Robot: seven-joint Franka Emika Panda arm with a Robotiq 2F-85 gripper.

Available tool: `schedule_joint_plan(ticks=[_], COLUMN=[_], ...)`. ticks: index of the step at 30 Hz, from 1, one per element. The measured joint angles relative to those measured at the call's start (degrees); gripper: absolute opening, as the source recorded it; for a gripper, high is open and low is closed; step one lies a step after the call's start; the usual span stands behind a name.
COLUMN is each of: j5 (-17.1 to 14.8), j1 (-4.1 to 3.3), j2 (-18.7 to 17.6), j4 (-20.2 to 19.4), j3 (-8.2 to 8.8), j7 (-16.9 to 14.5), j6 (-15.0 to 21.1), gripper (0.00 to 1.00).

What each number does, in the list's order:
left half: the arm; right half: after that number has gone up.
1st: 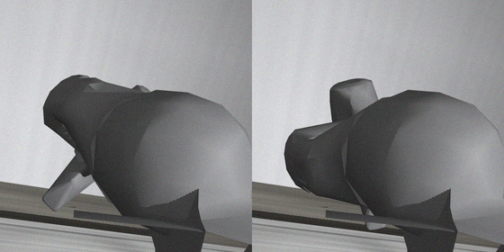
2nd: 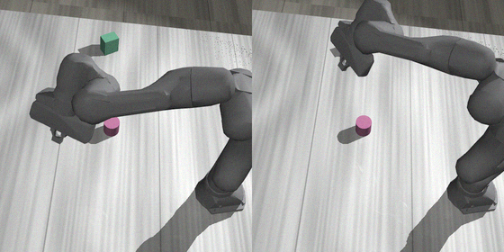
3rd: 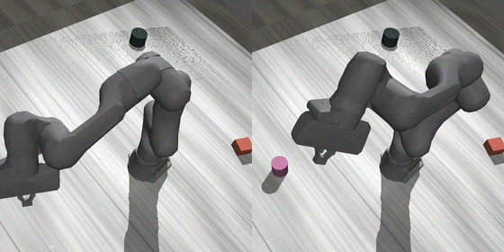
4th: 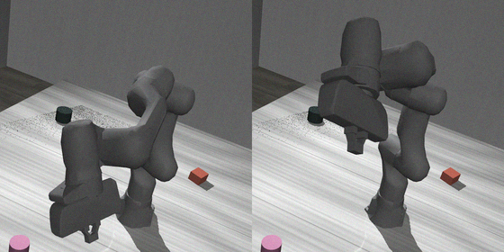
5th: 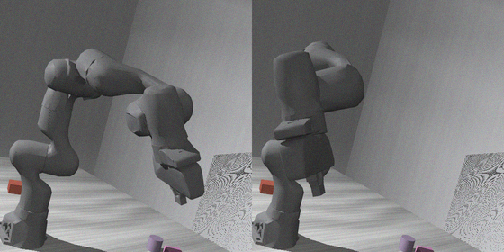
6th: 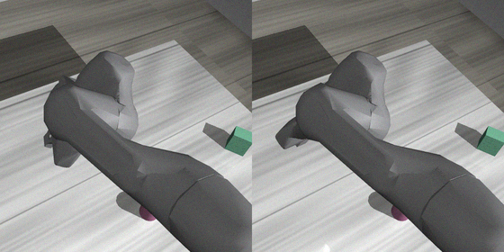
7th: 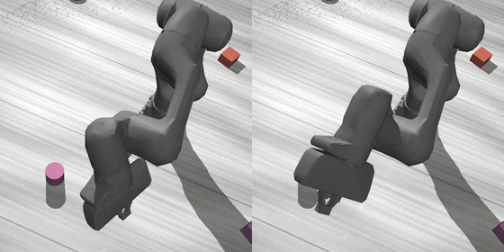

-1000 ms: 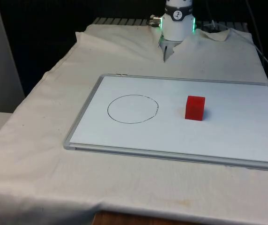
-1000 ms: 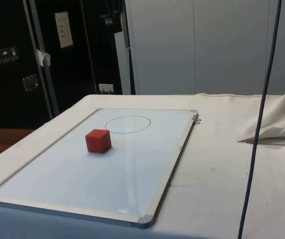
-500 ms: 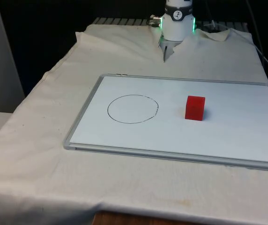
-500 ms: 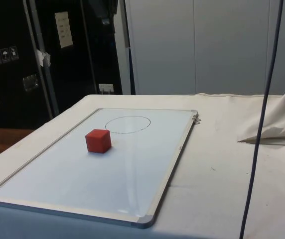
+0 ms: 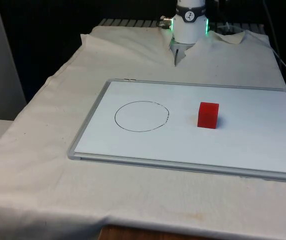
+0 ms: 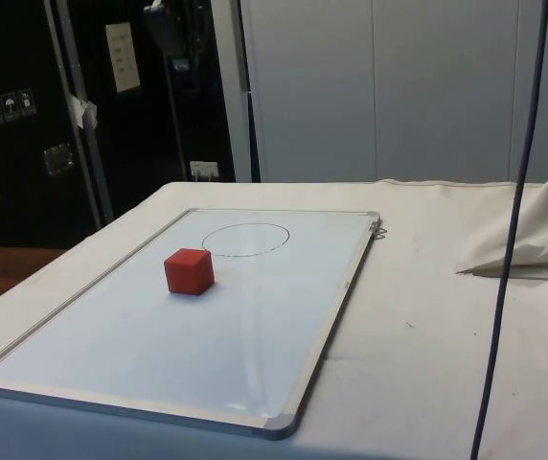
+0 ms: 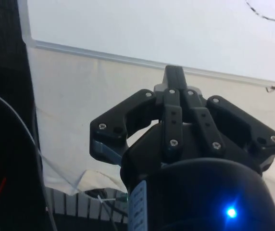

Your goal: Push the cube into the marked area.

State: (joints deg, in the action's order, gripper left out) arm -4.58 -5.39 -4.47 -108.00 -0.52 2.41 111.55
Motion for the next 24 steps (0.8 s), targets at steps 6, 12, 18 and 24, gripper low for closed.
schedule_joint_plan(ticks=[6, 12, 18, 24], j5=[-0.06, -0.06, -0.06, -0.17], j1=[-0.29, -0.52, -0.8, -0.92], j2=[-3.09, -6.19, -9.4, -12.15], j4=[1.2, 2.92, 3.84, 5.21], j3=[-1.83, -2.98, -3.84, -4.53], j7=[1.66, 2.69, 3.61, 4.3], j6=[2.46, 3.67, 6.42, 7.85], gripper=[0.0, 0.0, 0.0, 0.0])
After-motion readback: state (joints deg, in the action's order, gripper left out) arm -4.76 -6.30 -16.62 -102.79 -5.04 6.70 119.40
